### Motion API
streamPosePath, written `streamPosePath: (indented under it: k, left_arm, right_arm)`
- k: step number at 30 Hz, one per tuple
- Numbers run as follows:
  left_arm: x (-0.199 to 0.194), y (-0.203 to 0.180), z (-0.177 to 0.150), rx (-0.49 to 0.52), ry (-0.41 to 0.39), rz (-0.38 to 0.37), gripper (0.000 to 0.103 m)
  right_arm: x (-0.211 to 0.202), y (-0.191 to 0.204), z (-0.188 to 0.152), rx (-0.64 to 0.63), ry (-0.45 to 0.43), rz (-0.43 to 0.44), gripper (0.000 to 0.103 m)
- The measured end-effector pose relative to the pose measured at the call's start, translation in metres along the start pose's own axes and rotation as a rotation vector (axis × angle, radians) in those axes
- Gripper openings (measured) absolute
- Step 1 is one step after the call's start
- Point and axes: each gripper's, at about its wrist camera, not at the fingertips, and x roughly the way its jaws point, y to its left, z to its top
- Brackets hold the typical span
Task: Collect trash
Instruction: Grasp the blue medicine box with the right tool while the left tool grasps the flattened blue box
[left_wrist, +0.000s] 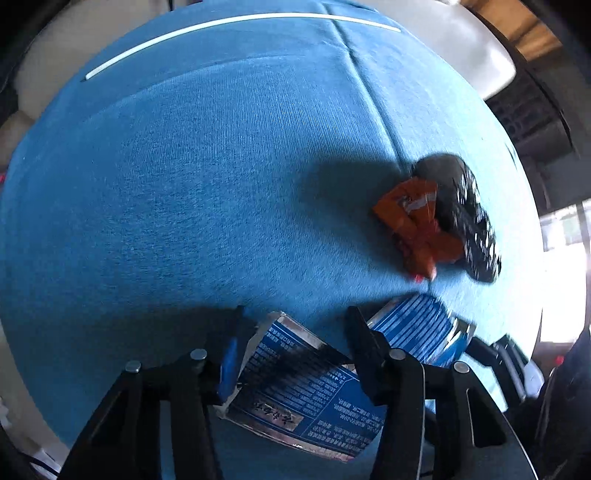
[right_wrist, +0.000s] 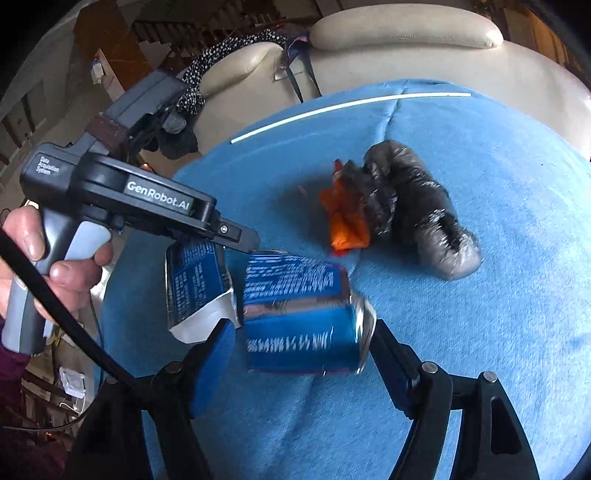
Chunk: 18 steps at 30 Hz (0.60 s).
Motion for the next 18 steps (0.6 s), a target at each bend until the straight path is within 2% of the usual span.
streamPosePath:
  k: [6,8,10,12,18]
  left_arm:
    - [-0.002,0.018,-0.02,0.188,0.052,0.073,0.053]
    - [-0.004,0.026,-0.026,0.217,0.078,0.06,0.053]
    - [-0.01,0.037,-0.029,0.206,0.078,0.035,0.054]
    - [-0.021,0.045,-0.035,0.167,0.053,0.034,0.066]
    - [-0.051,0.064,-0.056,0.034,-0.056,0.032,0.07]
  right_arm:
    - [0.004,0.016,-0.006,-0.031,0.014,-0.077,0.077]
    - [0.005,0.022,-0.007,-0.045,0.017,-0.111,0.077]
    - [0.009,0.026,-0.004,-0.048,0.025,-0.14,0.077]
    - [0.014,0.03,0.001,-0.045,0.032,-0.162,0.077]
    - [0.028,0.041,0.009,-0.025,0.035,-0.262,0.078]
